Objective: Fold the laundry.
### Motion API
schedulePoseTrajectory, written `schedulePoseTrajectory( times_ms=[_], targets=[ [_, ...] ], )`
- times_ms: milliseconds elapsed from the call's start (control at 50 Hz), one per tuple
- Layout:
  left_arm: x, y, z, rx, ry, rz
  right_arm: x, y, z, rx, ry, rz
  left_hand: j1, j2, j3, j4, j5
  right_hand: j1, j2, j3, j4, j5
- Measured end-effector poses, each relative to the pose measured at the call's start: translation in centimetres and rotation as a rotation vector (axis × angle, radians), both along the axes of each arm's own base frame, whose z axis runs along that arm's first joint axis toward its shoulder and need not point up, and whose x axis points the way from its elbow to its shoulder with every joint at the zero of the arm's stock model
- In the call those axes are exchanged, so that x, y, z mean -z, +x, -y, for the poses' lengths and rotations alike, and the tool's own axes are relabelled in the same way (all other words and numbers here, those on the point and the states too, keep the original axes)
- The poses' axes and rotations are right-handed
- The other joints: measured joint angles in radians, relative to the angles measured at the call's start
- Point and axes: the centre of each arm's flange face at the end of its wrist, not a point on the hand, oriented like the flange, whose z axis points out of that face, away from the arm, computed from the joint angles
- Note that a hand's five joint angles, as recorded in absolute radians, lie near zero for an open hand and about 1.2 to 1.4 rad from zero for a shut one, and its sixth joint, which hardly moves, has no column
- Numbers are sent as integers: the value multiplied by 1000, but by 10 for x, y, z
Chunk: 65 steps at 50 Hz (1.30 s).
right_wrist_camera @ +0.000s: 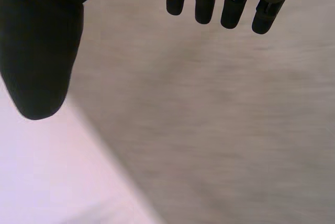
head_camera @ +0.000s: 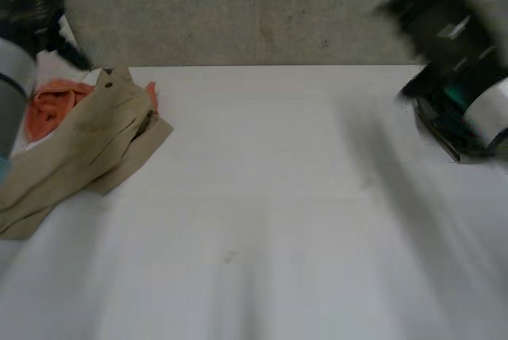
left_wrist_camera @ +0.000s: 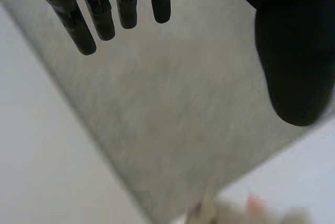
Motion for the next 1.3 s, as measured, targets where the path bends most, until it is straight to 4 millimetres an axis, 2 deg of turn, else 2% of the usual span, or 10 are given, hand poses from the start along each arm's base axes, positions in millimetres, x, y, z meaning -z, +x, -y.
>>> schedulePoseTrajectory(
  times_ms=[160,320,640,760,880,900,1040,1100,1200,1300],
  targets=[
    [101,51,70,0,198,222,78,33,-65,-148,207,-160,0,0,0,0,0,0,0,0,0,0],
    [171,54,101,92,275,329,107,28,-73,-110,257,-250,169,137,134,138,127,0,0,0,0,0],
    [175,18,104,204,243,300,92,15,-63,-44,218,-230,908,984,978,986,942,0,0,0,0,0],
    [131,-25,75,275,193,215,75,2,-51,21,169,-202,913,985,978,986,942,0,0,0,0,0],
    [88,-101,-10,577,173,88,50,-20,-31,149,97,-166,913,986,979,986,942,0,0,0,0,0],
    [88,-101,-10,577,173,88,50,-20,-31,149,97,-166,913,986,979,986,942,0,0,0,0,0],
    [110,-170,-128,995,304,68,36,-37,-18,248,64,-146,912,985,980,987,942,0,0,0,0,0],
    [124,-187,-158,1083,342,91,37,-39,-17,253,69,-148,439,478,483,495,476,0,0,0,0,0],
    [120,-196,-174,1091,319,112,40,-37,-18,239,82,-154,215,217,221,211,195,0,0,0,0,0],
    [90,-181,-157,909,243,95,44,-33,-19,205,96,-164,65,45,46,44,24,0,0,0,0,0]
  ],
)
